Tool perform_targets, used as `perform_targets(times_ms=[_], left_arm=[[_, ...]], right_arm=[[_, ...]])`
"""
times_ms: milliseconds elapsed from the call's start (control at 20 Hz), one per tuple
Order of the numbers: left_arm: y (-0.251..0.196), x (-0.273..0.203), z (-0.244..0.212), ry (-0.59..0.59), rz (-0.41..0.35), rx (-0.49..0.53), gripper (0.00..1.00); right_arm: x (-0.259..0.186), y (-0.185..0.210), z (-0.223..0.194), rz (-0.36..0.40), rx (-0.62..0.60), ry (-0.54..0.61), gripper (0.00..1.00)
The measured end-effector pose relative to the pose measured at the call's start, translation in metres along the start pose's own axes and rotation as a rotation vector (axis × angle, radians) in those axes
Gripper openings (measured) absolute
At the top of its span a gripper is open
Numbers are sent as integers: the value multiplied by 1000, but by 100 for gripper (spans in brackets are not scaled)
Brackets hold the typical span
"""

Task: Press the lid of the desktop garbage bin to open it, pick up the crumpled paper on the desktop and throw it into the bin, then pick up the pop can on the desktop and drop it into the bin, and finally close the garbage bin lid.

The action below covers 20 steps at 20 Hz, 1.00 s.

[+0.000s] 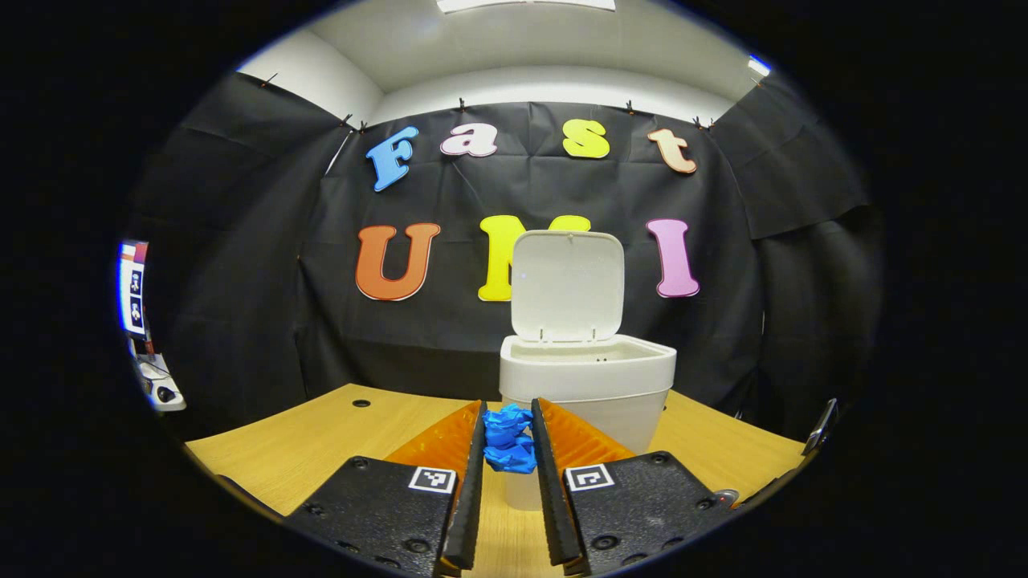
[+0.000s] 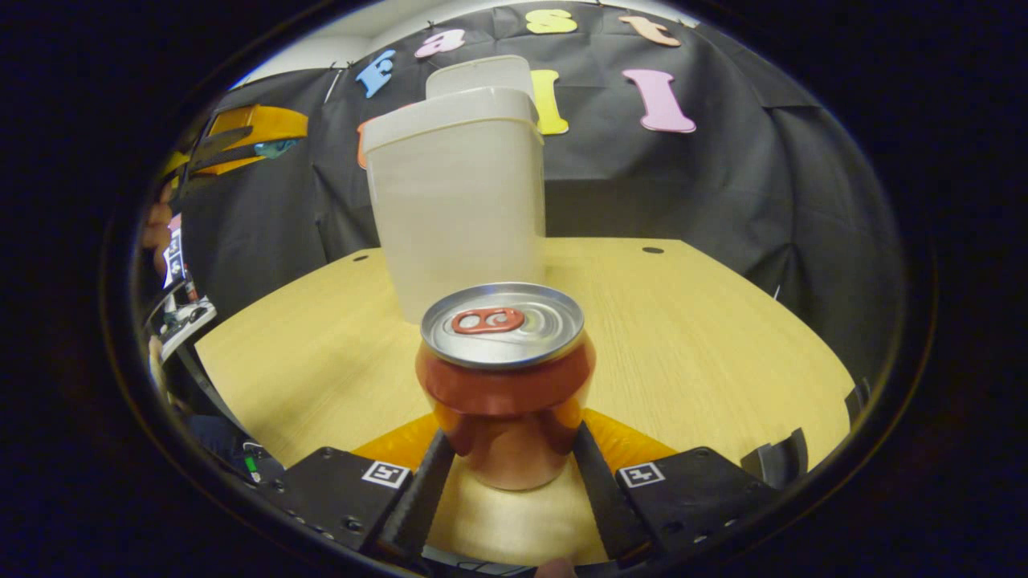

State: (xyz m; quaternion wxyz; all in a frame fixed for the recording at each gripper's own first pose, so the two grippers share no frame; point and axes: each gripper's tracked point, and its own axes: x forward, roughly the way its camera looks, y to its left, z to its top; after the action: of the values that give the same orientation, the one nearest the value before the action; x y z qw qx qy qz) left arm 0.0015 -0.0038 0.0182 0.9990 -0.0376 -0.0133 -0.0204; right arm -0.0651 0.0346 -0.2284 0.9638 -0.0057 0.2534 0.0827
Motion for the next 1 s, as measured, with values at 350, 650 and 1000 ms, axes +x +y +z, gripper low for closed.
perform_targets(times_ms=[350,650,1000], left_arm=[[-3,32,42,-60,-30,24,35],[-5,77,59,-60,-40,38,35],[-20,115,69,-50,-61,81,35]], right_arm=[[-12,-20,37,1,-18,-62,79],[-12,-35,55,-1,-7,-94,79],[-8,-49,67,3,32,-105,79]])
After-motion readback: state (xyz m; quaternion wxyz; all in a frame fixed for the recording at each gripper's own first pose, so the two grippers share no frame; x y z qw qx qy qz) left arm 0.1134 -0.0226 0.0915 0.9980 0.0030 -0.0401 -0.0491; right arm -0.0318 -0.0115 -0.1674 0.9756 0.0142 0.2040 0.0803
